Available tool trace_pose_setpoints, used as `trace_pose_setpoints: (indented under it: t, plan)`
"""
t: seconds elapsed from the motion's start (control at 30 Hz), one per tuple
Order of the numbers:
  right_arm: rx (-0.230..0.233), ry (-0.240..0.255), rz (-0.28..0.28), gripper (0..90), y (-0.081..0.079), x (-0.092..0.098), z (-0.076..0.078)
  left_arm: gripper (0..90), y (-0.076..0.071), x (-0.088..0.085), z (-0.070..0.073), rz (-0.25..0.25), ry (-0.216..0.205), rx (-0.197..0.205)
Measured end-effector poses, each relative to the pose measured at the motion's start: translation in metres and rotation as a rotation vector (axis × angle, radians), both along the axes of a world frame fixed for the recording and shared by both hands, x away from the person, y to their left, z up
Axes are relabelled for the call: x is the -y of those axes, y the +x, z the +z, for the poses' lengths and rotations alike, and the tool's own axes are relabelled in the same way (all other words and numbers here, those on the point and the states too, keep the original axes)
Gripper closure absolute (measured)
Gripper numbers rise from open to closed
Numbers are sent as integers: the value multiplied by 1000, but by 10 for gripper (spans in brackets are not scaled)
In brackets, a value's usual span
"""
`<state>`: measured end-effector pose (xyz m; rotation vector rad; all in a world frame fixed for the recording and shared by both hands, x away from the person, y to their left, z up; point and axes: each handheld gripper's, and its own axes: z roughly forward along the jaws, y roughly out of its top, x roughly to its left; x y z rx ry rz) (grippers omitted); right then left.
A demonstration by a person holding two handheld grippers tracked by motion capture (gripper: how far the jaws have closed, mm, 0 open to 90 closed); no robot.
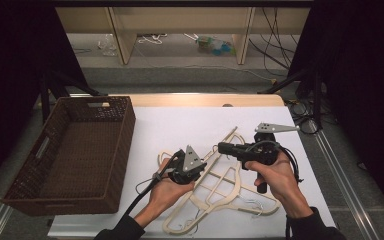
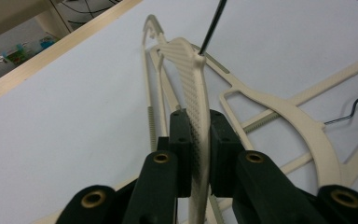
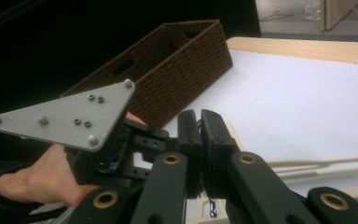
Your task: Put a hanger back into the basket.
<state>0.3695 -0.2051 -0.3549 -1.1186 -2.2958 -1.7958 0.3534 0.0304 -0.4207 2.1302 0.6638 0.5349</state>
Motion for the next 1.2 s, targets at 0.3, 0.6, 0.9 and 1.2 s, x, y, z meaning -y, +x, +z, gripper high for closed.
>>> trace_pose_setpoints:
  t: [0.3,0.6,0.9,1.2]
  plan:
    - [38,104,-52,674,-2,23,19,849,14,-19,9,37,-44,-61]
    - [40,113,-71,628,-4,39,18,858,25,-40,16,77,-181,-163]
    - [3,26,-121,471,-6,59,-11,860,32,-58,26,113,-376,-253]
    - [-22,18,-118,463,-10,64,-18,859,28,-78,47,131,-479,-306]
